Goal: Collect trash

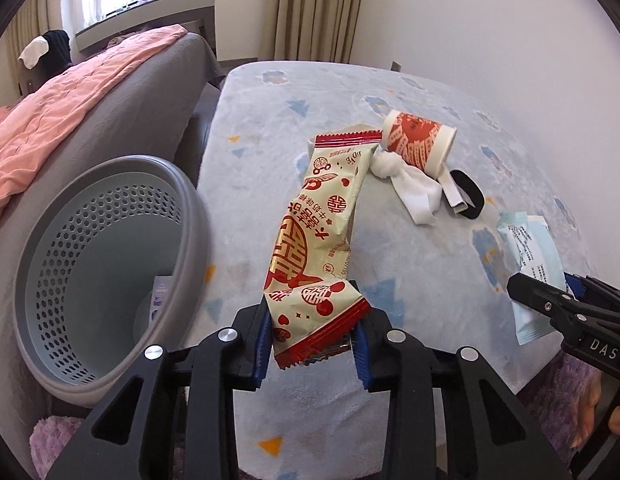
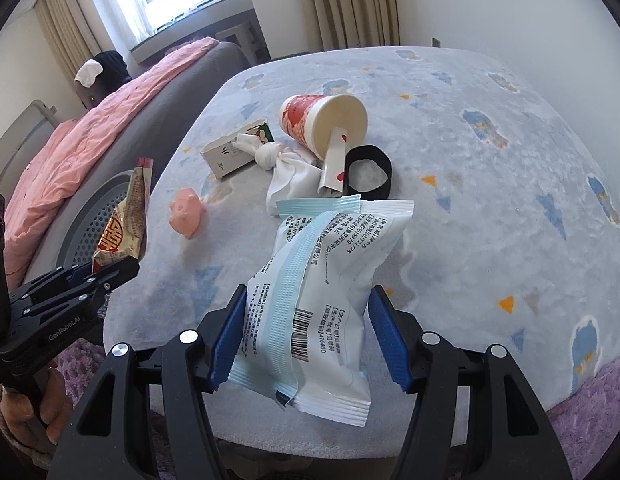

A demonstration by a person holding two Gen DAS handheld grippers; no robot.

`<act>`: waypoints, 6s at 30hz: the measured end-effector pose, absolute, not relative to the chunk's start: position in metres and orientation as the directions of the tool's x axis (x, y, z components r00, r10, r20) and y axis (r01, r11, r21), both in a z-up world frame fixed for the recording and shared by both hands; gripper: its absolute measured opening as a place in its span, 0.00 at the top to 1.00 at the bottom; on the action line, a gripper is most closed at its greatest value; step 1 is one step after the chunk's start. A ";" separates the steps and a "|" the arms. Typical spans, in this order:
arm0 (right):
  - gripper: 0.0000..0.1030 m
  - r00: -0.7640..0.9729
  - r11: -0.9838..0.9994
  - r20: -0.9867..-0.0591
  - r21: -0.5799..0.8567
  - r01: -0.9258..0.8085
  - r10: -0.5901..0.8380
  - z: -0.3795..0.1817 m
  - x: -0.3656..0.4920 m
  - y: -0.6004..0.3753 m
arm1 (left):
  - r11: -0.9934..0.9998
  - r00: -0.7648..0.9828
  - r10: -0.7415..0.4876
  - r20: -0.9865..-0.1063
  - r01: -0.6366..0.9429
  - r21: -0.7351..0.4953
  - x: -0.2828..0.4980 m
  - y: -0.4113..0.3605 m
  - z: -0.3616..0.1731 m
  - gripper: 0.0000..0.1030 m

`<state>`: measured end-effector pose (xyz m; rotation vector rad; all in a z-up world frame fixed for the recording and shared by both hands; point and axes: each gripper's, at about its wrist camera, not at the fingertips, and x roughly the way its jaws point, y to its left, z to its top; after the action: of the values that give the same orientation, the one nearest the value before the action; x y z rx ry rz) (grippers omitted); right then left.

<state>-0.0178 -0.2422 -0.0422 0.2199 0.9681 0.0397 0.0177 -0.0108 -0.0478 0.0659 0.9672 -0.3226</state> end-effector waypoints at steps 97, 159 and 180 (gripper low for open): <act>0.27 0.501 0.881 -0.758 0.206 -0.425 0.419 -0.029 0.081 -0.012 | 0.966 0.653 0.188 -0.734 -0.257 0.019 0.016 0.191 -0.020 0.30; 0.23 0.633 0.967 -0.762 0.241 0.084 0.135 -0.058 0.020 -0.300 | 0.995 0.660 -0.018 -0.751 0.084 0.050 0.031 -0.013 -0.017 0.30; 0.24 0.567 0.981 -0.822 0.151 0.124 0.054 -0.094 0.067 -0.313 | 0.993 0.618 -0.005 -0.786 0.097 0.070 0.057 -0.031 -0.040 0.30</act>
<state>0.0666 -0.3131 -0.0938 0.1999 0.9686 -0.0411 0.0573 -0.0312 -0.0404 0.1092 0.9027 -0.0586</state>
